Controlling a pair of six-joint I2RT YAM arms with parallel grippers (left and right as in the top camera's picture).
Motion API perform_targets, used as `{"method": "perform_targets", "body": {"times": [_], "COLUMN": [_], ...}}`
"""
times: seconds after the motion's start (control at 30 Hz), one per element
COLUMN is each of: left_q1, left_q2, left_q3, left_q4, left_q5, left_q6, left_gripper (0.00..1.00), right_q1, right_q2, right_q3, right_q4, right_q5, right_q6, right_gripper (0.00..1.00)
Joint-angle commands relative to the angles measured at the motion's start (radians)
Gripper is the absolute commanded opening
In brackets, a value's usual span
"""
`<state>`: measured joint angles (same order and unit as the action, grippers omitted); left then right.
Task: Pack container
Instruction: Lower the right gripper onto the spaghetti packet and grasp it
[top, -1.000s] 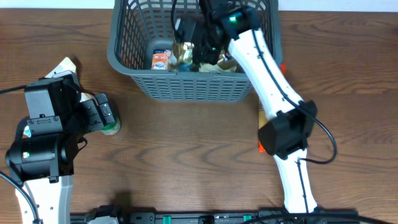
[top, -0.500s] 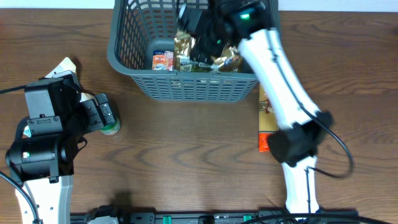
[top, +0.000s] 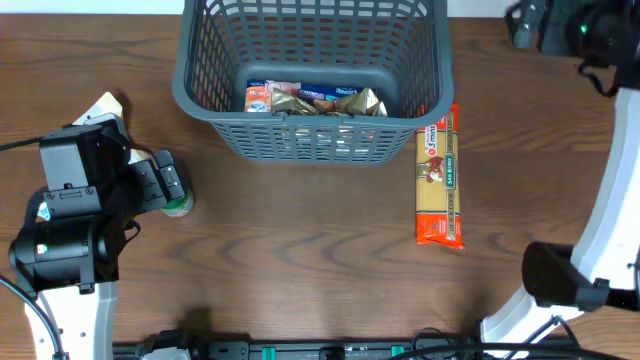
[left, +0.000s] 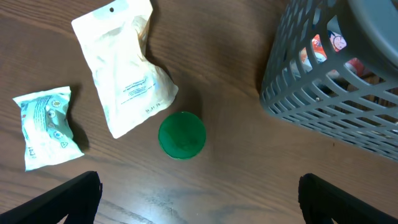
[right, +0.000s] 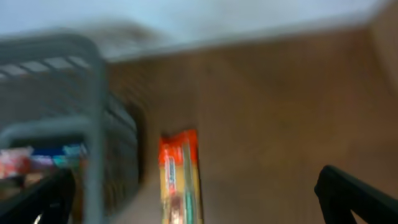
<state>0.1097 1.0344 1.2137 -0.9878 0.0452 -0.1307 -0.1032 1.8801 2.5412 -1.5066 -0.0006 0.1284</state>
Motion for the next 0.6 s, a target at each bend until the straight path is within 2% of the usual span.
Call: {"method": "perform_targets", "body": {"times": [0.0, 0.13, 0.57], "left_q1": [0.004, 0.004, 0.004], "left_q2": [0.004, 0.004, 0.004], "left_q3": [0.016, 0.016, 0.016], "left_q4": [-0.002, -0.002, -0.002], "left_q5": [-0.004, -0.005, -0.005], "left_q6": [0.014, 0.025, 0.033], "left_gripper": [0.99, 0.98, 0.98], "right_q1": [-0.033, -0.026, 0.074], "right_q2": [0.037, 0.039, 0.035], "right_q3": [-0.022, -0.071, -0.423], "right_q4": [-0.086, -0.192, -0.088], "right_q5": [-0.02, -0.018, -0.014], "right_q6": [0.129, 0.11, -0.006], "right_gripper": [0.99, 0.99, 0.99]}}
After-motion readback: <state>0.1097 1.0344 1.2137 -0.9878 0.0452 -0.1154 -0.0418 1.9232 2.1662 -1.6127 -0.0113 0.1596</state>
